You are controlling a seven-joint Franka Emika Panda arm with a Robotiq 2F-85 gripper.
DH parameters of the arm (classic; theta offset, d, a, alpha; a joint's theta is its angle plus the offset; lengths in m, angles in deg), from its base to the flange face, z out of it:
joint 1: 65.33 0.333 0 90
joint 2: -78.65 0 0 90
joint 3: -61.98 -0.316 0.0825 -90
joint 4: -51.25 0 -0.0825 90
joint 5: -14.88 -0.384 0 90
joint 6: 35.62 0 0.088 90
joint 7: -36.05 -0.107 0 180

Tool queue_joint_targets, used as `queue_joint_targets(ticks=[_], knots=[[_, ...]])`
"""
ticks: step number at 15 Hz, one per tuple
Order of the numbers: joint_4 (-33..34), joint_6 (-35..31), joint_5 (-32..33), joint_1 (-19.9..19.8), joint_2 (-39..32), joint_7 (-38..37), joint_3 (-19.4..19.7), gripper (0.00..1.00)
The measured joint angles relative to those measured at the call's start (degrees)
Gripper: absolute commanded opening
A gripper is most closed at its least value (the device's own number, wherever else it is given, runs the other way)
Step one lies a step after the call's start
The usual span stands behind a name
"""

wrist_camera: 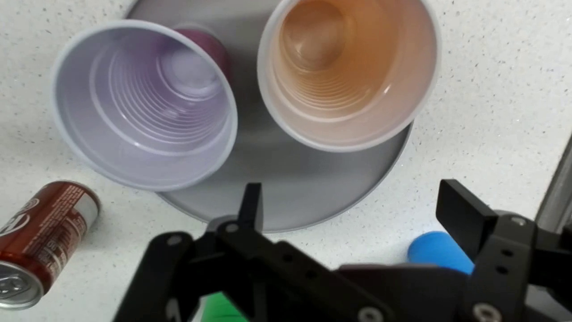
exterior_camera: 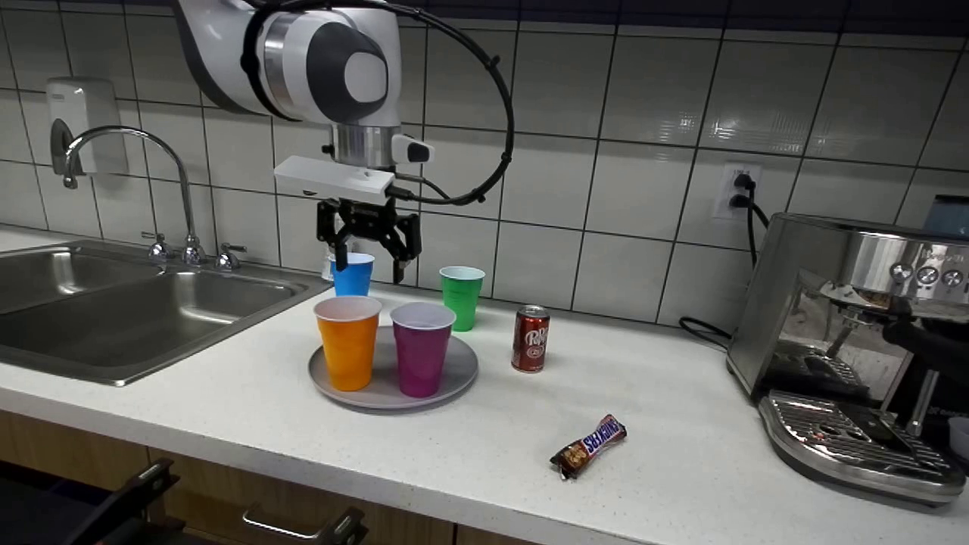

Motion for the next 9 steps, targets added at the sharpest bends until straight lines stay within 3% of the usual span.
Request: queue_joint_targets(ticks=[9], knots=[[6.5, -0.8, 2.1, 0.2, -5.8, -6.4, -0.1, 1.00]])
